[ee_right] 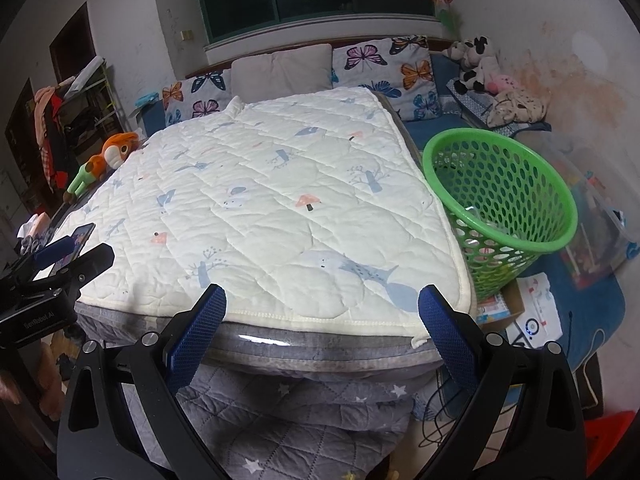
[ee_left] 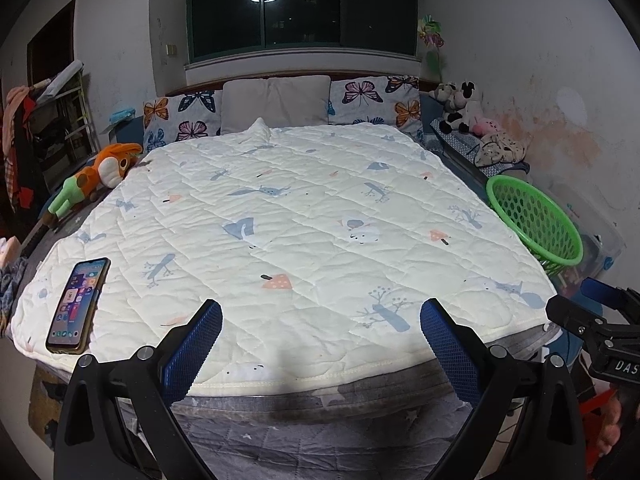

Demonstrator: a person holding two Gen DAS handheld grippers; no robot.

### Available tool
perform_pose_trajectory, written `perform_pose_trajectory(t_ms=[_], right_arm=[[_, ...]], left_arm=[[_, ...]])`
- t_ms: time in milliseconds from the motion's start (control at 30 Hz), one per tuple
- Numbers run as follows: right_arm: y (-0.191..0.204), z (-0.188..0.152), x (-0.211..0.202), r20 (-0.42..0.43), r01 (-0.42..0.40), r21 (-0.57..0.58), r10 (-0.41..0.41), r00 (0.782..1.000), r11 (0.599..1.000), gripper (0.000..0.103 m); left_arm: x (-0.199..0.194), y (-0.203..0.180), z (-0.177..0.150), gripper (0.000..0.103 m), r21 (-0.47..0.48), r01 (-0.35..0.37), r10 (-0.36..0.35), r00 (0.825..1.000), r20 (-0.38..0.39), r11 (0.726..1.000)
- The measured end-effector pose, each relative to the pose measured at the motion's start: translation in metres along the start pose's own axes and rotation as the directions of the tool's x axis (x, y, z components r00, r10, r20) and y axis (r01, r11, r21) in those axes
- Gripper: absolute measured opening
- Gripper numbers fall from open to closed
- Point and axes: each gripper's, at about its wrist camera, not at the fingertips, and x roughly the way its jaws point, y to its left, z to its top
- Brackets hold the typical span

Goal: Collect trash

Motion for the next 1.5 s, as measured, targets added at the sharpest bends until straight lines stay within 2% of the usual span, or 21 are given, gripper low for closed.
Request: perform_pose_trajectory(t_ms=[1267,1500], right_arm=[[-0.0031,-0.0055,0.007,-0.034,-0.024,0.028,0.025,0.999,0.999,0.098],[-0.003,-0.0064,0.0033,-0.007,-0.025,0.031,0.026,1.0,0.999,0.099]], left_arm=[[-0.0002,0.0,-0.0036,0.096,0.013,-0.01,0.01,1.0,-0.004,1.0],[0.0001,-0.001,-0.0036,0.096,0.012,-0.012,0.012,1.0,-0.005,1.0]])
